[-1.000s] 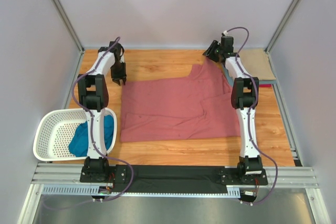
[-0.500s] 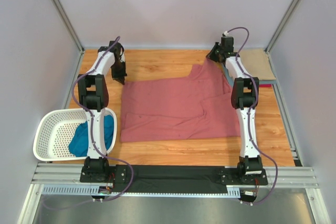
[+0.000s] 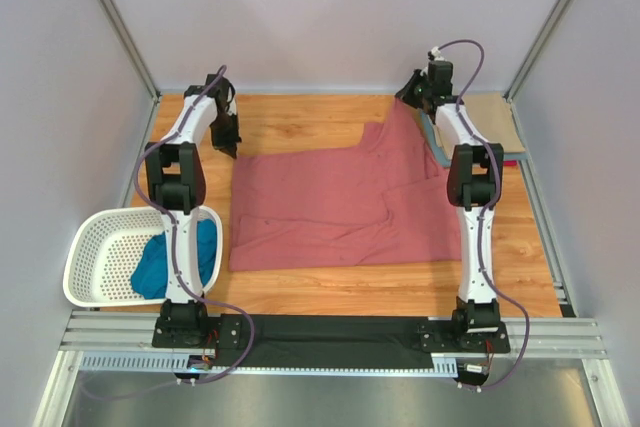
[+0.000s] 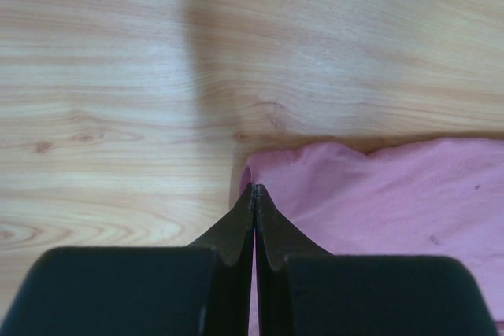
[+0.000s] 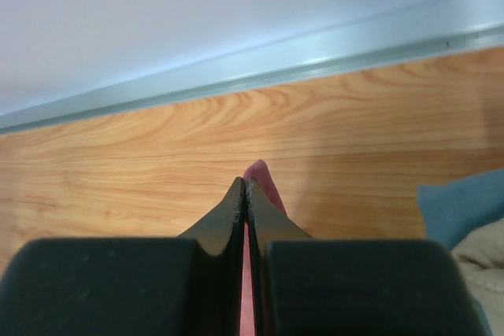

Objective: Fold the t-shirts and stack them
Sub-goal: Fold the tshirt

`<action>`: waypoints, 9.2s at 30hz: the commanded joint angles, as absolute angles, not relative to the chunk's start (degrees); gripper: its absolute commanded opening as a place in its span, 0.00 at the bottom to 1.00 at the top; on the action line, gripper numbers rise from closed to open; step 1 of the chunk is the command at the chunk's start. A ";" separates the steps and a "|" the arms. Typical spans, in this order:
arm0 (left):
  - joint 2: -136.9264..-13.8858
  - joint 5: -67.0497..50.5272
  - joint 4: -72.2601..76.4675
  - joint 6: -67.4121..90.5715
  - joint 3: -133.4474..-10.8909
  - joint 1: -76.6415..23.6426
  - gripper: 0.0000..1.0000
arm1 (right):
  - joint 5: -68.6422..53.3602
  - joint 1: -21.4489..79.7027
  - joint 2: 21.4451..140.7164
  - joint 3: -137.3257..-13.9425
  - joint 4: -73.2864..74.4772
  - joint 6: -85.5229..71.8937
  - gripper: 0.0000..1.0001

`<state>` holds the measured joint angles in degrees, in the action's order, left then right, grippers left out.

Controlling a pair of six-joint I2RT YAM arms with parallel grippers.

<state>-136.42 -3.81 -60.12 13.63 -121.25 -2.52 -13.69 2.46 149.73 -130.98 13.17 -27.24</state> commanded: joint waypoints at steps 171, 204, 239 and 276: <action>-113.64 5.45 -58.89 22.85 -85.87 -12.66 0.29 | 11.86 -1.05 76.29 -39.55 33.84 -45.53 0.42; -116.01 8.35 -59.59 19.17 -90.70 -11.16 0.32 | 18.55 -1.41 66.01 -42.27 31.99 -36.74 0.00; -112.95 13.80 -65.83 19.77 -96.77 -13.62 0.25 | 8.63 -8.09 69.34 -44.90 36.39 -32.62 0.36; -112.25 4.04 -63.11 22.94 -94.22 -16.61 0.29 | -24.61 2.90 97.65 -56.25 22.60 -14.59 0.44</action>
